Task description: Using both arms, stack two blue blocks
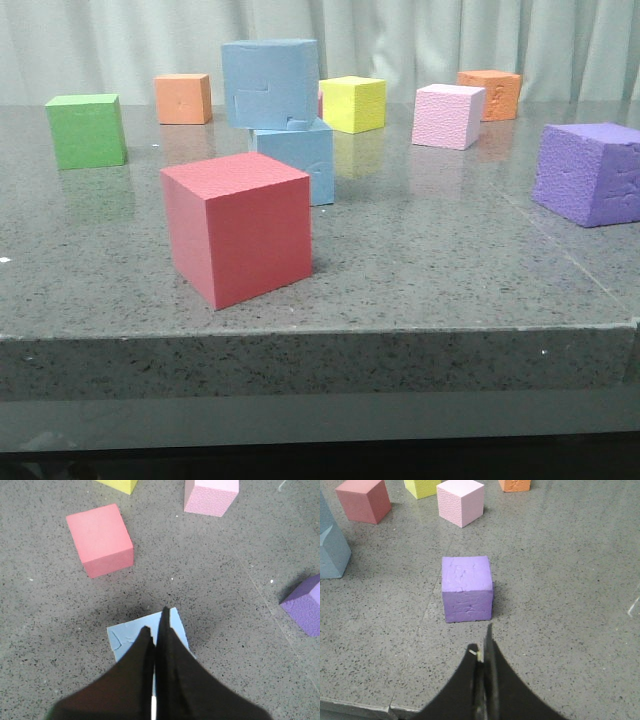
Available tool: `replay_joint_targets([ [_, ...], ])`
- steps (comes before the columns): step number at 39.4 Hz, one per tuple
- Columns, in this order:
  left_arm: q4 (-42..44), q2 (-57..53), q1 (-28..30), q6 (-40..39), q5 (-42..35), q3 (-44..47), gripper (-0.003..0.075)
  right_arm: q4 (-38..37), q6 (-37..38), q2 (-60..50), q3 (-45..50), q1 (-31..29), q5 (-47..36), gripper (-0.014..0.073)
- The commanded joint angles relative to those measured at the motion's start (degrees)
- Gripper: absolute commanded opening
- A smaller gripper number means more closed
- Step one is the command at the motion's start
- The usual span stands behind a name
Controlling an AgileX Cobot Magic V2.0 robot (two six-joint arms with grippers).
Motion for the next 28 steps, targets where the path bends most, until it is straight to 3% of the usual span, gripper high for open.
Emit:
replay_joint_targets([
  [1,-0.1,-4.2,-0.3,0.3,0.5,-1.9,-0.002,-0.3,-0.7,0.3,-1.5,-0.4,-4.8,-0.0067],
  [13,-0.6,-8.5,-0.3,0.4,0.5,0.2,-0.002,-0.3,-0.7,0.3,-1.5,-0.4,-4.8,-0.0067],
  [20,0.6,-15.4,-0.3,0.5,0.5,9.2,-0.002,-0.3,-0.7,0.3,-1.5,-0.4,-4.8,-0.0067],
  [28,8.3,-26.5,-0.3,0.1,0.5,22.9,-0.002,-0.3,-0.7,0.3,-1.5,-0.4,-4.8,-0.0067],
])
